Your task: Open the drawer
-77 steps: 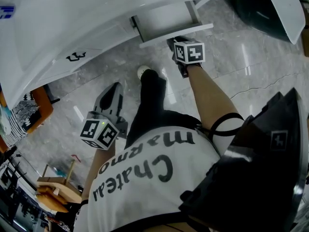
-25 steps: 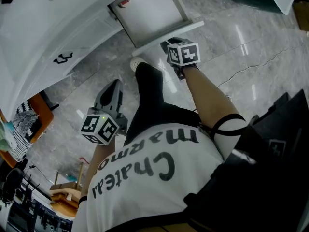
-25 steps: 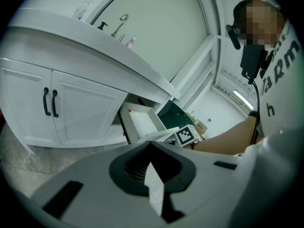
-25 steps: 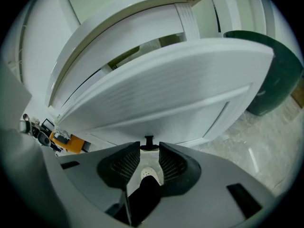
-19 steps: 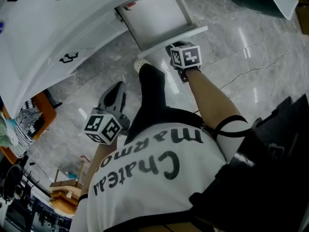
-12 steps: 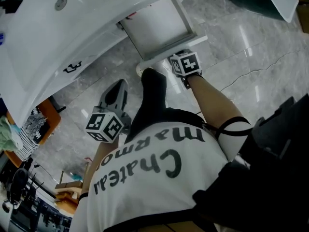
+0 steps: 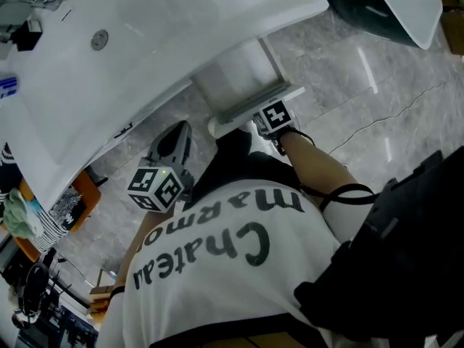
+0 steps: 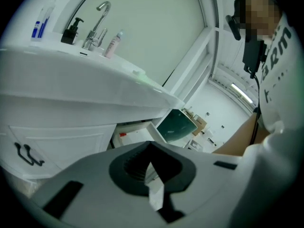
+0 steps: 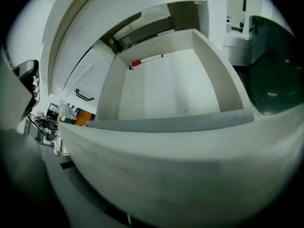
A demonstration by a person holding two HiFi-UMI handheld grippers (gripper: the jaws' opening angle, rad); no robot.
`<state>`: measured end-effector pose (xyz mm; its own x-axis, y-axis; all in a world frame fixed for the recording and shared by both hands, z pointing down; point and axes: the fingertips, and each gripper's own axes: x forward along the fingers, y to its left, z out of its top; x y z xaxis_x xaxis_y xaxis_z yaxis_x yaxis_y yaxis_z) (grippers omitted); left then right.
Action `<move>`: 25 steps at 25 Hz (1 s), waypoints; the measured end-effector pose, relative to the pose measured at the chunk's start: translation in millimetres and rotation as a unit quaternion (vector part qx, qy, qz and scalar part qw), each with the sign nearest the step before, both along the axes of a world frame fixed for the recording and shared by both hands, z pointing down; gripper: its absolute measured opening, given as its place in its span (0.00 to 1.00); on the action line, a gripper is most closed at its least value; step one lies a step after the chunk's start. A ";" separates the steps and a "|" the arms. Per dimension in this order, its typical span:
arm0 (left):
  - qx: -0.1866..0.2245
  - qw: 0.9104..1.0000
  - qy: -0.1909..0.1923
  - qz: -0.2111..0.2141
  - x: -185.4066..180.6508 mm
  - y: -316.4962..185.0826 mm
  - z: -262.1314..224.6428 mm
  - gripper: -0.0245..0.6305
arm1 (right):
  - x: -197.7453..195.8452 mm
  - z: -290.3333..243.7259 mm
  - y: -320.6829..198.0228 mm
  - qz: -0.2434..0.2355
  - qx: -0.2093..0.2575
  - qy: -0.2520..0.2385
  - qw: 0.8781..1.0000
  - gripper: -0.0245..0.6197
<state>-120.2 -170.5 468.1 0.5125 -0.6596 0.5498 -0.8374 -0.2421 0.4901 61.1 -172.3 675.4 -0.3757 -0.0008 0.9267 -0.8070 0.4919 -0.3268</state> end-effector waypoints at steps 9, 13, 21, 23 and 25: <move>0.040 0.999 -0.018 -0.024 5.2 -22.0 -33.8 0.03 | 23.4 -21.0 1.1 -0.029 -0.039 0.028 0.998 0.08; 0.052 0.995 -0.021 -0.081 5.7 -7.0 -47.6 0.03 | 44.4 -34.8 6.5 -0.054 -0.041 0.034 0.997 0.06; 0.045 0.979 0.014 -0.198 42.6 51.5 -51.5 0.03 | 84.2 -94.2 -4.7 -0.098 0.076 -0.025 0.992 0.05; 0.050 0.979 0.023 -0.195 66.2 59.2 -59.5 0.03 | 89.7 -132.8 -19.3 -0.061 0.109 -0.102 0.987 0.05; 0.061 0.979 0.036 -0.190 86.7 62.6 -71.1 0.03 | 90.8 -183.9 -37.6 -0.034 0.147 -0.177 0.973 0.05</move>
<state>-33.5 -108.0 397.0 0.2525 -0.8687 0.4262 -0.8426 0.0191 0.5382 152.0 -209.9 491.5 -0.6799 -0.2099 0.7026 -0.6316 0.6544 -0.4157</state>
